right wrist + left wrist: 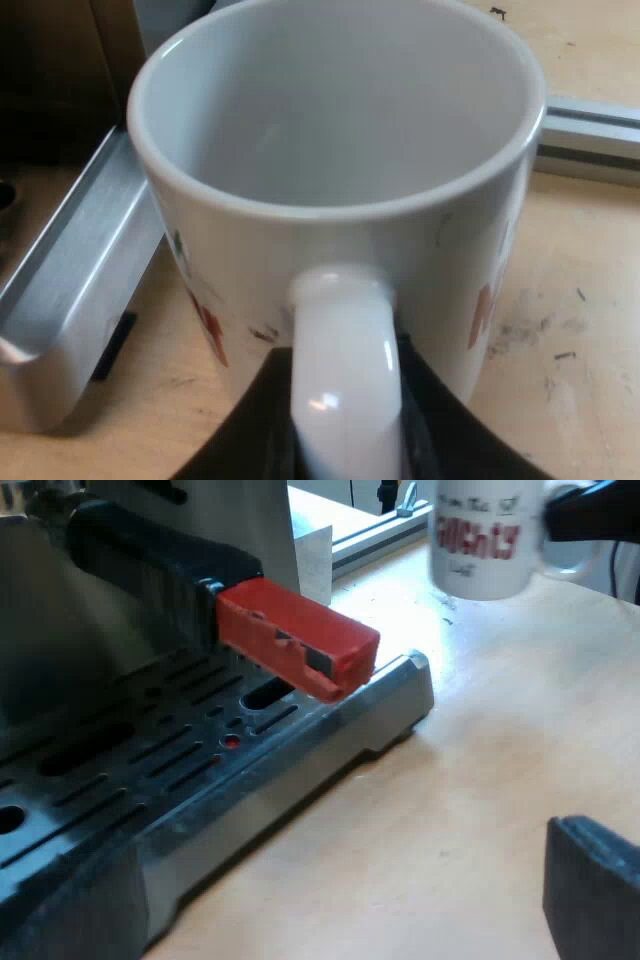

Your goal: Place mug into machine

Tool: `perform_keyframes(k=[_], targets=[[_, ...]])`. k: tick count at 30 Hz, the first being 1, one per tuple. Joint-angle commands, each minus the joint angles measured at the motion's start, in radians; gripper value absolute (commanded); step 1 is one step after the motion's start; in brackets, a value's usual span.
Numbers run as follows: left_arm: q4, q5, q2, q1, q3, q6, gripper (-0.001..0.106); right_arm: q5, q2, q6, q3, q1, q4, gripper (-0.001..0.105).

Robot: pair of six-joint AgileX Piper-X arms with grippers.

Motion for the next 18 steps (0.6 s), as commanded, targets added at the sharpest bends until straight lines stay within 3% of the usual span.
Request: perform_keyframes(k=[1,3,6,10,13,18], targets=[[-0.015,-0.086,0.002,-0.005,-0.003,0.006,0.081,-0.036,-0.139,-0.017,-0.007,0.008,0.074,0.000],[-0.015,-0.086,0.002,-0.005,-0.003,0.006,0.081,-0.047,-0.188,-0.017,-0.007,0.020,0.127,0.000],[-0.014,-0.142,0.002,-0.005,0.000,0.005,0.081,-0.056,-0.303,-0.017,-0.026,0.088,0.268,0.000],[-0.188,-0.158,0.002,-0.005,0.095,0.005,0.081,-0.051,-0.368,0.015,-0.045,0.212,0.357,0.000],[-0.270,-0.160,0.002,-0.005,0.130,0.005,0.081,0.020,-0.372,0.075,-0.044,0.327,0.357,0.000],[-0.276,-0.193,0.002,-0.005,0.138,0.005,0.081,0.186,-0.345,0.083,-0.044,0.517,0.343,0.000]])
